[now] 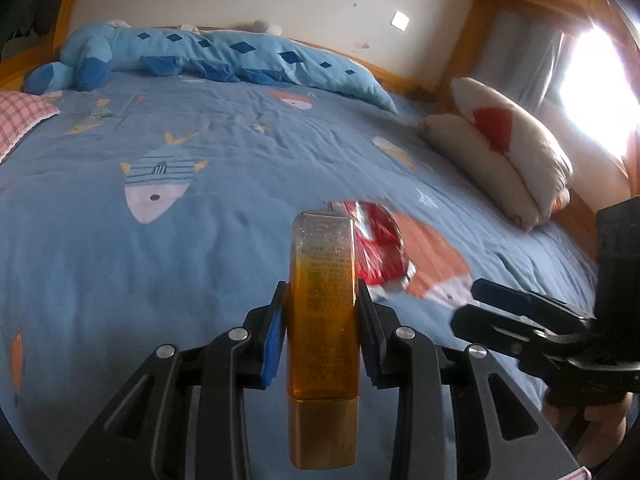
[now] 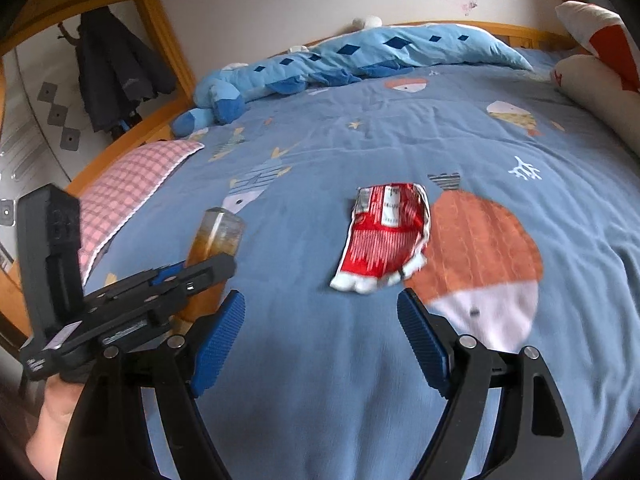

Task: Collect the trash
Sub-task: 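Grasp the red chip bag with the right tool while the left tool holds the bottle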

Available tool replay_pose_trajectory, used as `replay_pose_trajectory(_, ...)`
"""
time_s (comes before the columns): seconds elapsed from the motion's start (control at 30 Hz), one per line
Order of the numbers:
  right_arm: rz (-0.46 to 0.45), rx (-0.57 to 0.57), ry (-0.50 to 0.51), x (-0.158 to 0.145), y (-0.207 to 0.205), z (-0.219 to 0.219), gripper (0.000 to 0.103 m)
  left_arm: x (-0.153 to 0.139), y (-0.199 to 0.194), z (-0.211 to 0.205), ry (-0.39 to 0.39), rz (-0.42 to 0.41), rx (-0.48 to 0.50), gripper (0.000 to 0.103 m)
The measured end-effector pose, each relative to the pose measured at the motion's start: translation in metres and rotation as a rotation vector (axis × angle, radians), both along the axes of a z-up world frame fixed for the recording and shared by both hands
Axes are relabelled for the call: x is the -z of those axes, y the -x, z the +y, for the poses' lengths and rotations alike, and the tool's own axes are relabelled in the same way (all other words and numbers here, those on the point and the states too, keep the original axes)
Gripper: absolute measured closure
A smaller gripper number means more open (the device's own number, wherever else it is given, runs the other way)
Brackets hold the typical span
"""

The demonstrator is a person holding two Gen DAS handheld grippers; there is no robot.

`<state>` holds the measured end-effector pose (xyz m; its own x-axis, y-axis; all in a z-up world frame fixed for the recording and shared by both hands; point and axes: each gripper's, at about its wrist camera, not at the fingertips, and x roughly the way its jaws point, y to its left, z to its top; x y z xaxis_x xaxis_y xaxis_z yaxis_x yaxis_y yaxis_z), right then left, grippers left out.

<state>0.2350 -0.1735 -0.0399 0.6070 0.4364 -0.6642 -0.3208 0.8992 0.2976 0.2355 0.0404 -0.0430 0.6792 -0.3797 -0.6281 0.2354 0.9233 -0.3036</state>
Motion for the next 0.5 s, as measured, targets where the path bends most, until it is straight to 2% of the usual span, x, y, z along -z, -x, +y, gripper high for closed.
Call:
replay_pose_trajectory(0.17, -0.003, 0.039, 0.076, 0.012, -0.039, 0.005, 0.026, 0.0, -0.018, 0.003, 0.006, -0.018, -0.011, 0.07)
replay_pose_trajectory(0.43, 0.102, 0.119, 0.159, 0.051, -0.096, 0.014, 0.026, 0.014, -0.043, 0.012, 0.052, 0.016, -0.043, 0.07)
replay_pose_trajectory(0.5, 0.128, 0.127, 0.207, 0.061, -0.104, 0.021, 0.031, 0.016, -0.045, 0.013, 0.059, 0.021, -0.047, 0.07)
